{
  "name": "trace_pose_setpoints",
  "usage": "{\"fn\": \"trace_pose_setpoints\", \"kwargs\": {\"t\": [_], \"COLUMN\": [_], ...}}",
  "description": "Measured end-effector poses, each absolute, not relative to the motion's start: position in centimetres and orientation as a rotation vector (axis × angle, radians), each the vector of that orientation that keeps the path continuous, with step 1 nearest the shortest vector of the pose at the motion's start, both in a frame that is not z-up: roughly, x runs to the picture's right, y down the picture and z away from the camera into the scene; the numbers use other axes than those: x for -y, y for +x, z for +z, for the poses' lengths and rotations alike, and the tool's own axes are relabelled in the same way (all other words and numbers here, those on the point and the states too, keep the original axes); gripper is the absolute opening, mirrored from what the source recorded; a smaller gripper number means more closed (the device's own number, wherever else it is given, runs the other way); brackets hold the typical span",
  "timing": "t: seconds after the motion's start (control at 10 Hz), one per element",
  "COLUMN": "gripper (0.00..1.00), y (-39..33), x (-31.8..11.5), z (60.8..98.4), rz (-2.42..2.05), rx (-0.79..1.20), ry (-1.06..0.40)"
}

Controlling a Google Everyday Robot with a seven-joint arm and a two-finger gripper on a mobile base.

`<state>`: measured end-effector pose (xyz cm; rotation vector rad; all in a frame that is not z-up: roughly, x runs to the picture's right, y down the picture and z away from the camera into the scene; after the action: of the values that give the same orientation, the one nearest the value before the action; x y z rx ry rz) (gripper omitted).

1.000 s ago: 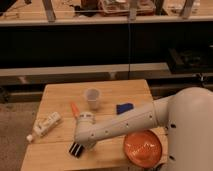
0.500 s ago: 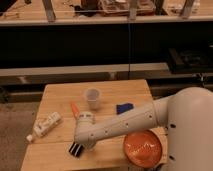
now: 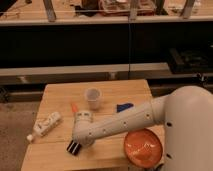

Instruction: Push the eraser across the table

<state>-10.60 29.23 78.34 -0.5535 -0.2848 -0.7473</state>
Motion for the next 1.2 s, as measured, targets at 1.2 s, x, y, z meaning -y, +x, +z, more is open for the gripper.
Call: {"fn": "trace_pose_setpoints", "kwargs": {"t": [1.2], "gripper": [0.00], "y": [-11.72], "x": [-28.19], "z": [79.56], "rz": [-0.761], "rx": [0.302], "ry": [-0.550]}}
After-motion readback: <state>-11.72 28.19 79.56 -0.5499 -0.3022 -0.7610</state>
